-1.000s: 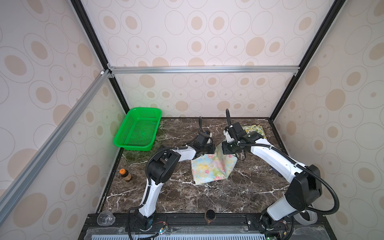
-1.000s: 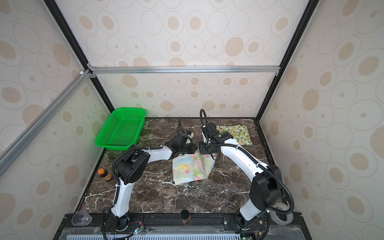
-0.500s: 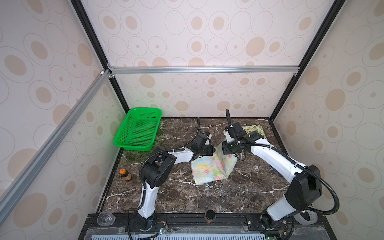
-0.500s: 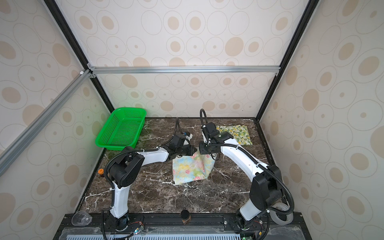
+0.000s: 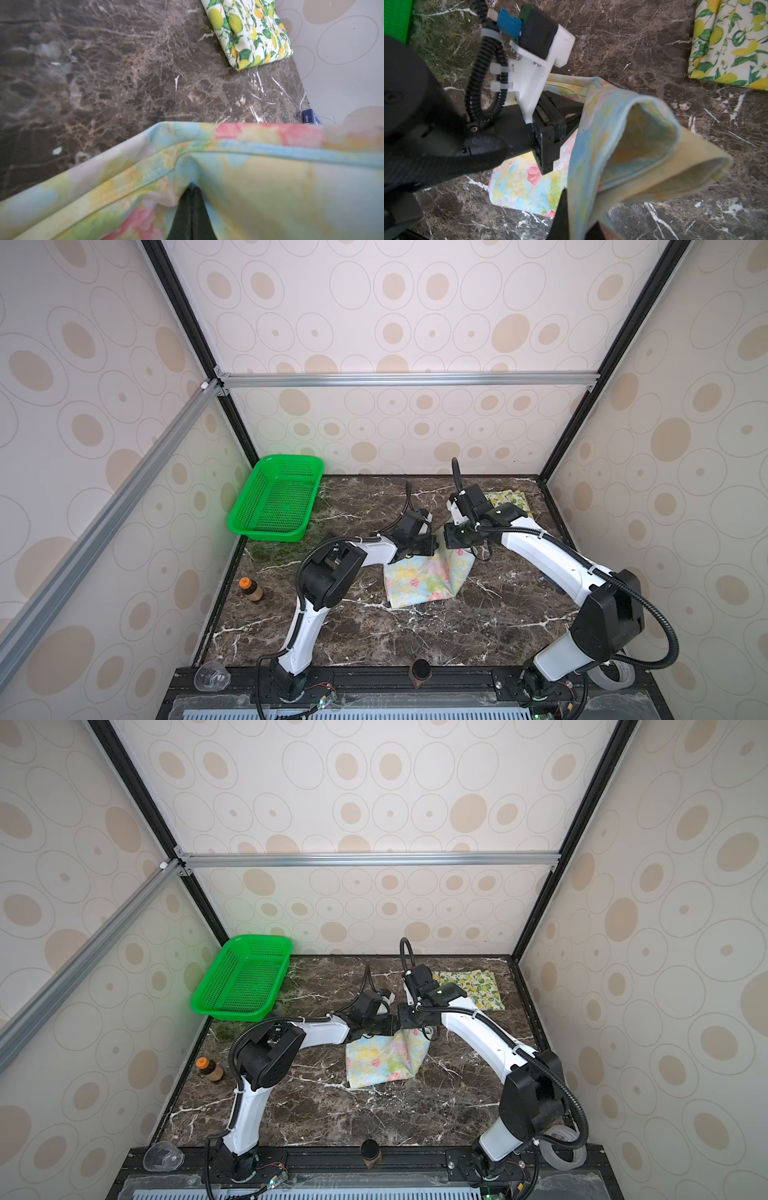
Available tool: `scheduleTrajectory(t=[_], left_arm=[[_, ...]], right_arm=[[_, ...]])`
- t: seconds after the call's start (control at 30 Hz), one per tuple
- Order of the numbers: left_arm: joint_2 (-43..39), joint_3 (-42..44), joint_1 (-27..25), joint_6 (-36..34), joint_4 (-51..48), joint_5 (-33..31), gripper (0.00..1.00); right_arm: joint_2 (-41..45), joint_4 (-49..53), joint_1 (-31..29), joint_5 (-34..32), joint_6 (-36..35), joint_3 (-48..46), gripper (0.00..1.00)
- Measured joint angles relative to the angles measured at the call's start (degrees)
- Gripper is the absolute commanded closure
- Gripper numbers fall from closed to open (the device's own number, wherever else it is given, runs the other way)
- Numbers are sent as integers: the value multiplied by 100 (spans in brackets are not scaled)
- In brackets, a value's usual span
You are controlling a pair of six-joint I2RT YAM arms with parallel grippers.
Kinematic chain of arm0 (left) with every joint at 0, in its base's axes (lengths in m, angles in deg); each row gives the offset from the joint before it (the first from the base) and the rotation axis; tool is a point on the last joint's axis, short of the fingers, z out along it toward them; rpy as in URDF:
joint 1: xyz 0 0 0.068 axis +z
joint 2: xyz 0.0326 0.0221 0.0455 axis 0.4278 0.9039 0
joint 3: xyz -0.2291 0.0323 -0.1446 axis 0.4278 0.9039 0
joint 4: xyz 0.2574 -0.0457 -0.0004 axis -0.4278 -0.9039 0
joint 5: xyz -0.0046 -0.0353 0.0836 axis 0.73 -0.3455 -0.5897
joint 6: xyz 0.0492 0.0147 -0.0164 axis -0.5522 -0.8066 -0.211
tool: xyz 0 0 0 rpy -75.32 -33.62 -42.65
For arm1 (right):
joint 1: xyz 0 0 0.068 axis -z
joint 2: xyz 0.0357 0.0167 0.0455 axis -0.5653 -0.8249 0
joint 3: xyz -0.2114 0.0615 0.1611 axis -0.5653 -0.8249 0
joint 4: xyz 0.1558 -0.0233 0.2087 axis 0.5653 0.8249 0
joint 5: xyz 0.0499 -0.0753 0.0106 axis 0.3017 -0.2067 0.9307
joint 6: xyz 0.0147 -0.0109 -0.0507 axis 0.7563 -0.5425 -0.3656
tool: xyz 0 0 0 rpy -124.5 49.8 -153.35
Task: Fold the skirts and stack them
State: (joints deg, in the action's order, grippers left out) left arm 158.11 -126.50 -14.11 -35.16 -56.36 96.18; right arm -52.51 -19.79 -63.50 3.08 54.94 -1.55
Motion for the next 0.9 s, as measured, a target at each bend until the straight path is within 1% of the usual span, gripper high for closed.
scheduleTrajectory(t=[0.17, 0.33, 0.43, 0.7, 0.8, 0.9], left_arm=[[92, -203, 118, 24, -4, -122, 98], [31, -87, 223, 9, 11, -238, 97], [-273, 295, 256, -55, -22, -275, 97], [-1856, 1528, 275, -326, -236, -339, 96], [-2186, 1965, 225, -328, -197, -299, 96], [-2223, 2391, 114, -306, -164, -256, 97]], right_arm=[[11, 0, 0, -17, -2, -2, 100], [28, 24, 0, -122, -39, 0, 100], [28, 63, 46, -188, -96, 0, 100], [15, 225, 409, -337, -446, 96, 100], [-55, 339, 496, -417, -603, 302, 100], [-192, 417, 516, -509, -743, 533, 100]])
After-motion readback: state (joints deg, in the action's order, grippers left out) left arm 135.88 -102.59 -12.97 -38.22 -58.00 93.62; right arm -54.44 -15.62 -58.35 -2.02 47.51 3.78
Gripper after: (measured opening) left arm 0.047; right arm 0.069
